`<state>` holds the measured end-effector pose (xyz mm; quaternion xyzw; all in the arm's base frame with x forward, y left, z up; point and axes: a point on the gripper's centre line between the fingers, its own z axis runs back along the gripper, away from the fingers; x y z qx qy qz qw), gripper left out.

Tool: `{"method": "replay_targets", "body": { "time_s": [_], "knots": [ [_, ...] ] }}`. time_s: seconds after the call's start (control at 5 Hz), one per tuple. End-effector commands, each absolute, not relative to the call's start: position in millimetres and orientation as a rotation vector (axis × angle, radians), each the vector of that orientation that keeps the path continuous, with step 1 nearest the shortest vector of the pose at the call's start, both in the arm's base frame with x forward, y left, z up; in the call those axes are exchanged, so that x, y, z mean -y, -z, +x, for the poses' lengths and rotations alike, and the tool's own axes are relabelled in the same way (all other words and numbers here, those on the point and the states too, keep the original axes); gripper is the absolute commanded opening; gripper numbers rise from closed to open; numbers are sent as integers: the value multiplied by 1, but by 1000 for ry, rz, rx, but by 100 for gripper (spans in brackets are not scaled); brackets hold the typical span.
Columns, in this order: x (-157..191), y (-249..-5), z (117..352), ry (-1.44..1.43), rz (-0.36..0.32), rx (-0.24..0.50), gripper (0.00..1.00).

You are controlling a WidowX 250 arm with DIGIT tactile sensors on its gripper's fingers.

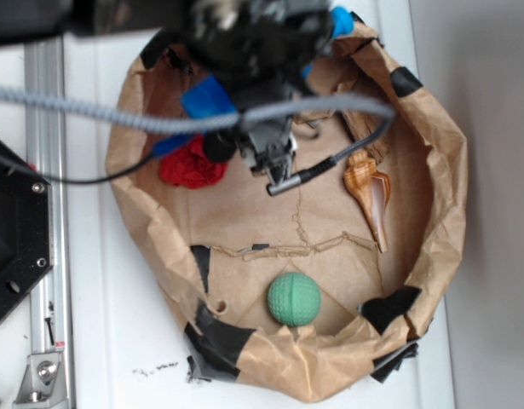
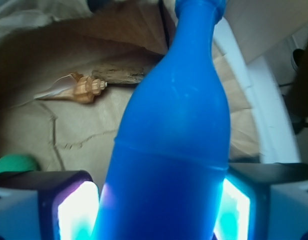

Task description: Grab the blue bottle.

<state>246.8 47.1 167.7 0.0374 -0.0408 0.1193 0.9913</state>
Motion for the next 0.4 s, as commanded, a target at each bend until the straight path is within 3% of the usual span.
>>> {"method": "replay_targets", "body": {
  "time_s": [0.0,0.2],
  "knots": [
    [-20,-171,262,-53,14,99,0],
    [-15,-167,265,-53,13,109,0]
  ]
}}
